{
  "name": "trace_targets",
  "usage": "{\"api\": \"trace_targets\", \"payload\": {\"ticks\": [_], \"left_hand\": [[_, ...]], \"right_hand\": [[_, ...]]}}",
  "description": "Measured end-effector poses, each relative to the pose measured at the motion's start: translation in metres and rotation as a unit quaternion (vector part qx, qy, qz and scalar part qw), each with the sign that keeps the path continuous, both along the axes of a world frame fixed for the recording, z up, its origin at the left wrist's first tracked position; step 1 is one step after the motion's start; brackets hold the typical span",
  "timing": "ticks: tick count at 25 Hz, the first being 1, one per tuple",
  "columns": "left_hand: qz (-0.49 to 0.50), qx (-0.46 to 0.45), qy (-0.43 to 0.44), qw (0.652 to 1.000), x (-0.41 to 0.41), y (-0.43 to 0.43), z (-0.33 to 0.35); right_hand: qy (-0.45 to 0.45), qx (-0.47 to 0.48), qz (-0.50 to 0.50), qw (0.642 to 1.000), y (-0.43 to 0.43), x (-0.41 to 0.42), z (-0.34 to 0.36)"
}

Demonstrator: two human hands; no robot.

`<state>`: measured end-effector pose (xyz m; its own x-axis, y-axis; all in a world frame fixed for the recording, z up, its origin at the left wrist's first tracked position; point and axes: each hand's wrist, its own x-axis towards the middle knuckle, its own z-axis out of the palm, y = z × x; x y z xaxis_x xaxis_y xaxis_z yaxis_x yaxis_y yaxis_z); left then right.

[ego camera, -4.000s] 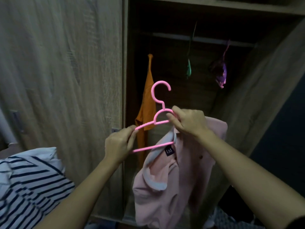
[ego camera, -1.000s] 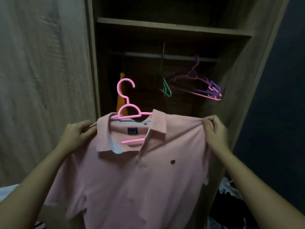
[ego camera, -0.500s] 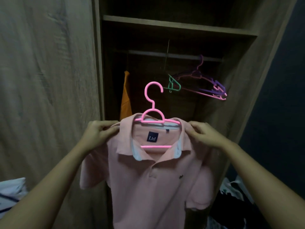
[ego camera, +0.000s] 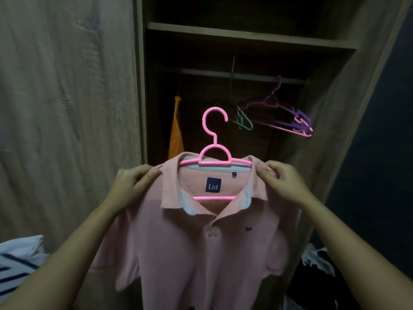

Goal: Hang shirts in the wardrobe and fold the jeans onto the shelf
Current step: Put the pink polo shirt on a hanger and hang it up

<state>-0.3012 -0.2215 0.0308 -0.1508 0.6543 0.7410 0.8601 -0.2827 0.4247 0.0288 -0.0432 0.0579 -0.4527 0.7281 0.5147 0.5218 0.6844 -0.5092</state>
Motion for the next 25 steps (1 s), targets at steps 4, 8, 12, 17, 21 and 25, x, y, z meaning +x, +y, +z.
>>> {"api": "trace_targets", "payload": {"ticks": [4, 8, 12, 17, 21, 25], "left_hand": [[-0.013, 0.017, -0.024, 0.999, 0.0, 0.002, 0.006], [-0.018, -0.018, -0.065, 0.998, -0.006, 0.005, 0.009], [-0.012, -0.091, -0.023, 0.995, -0.01, 0.005, 0.008], [-0.009, -0.085, 0.05, 0.995, -0.006, 0.0, 0.005], [0.037, -0.075, 0.031, 0.996, -0.008, -0.005, -0.005], [0.106, -0.093, 0.017, 0.99, -0.005, -0.01, -0.006]], "right_hand": [[-0.03, 0.023, 0.032, 0.999, -0.004, -0.006, 0.008], [0.03, 0.0, 0.036, 0.999, 0.001, 0.0, 0.002], [0.046, -0.021, 0.043, 0.998, 0.006, 0.003, 0.002], [0.033, -0.053, 0.118, 0.991, 0.004, 0.0, 0.002], [-0.075, -0.031, 0.019, 0.997, 0.028, 0.001, -0.016], [0.074, -0.017, -0.059, 0.995, 0.012, -0.027, -0.025]]}}
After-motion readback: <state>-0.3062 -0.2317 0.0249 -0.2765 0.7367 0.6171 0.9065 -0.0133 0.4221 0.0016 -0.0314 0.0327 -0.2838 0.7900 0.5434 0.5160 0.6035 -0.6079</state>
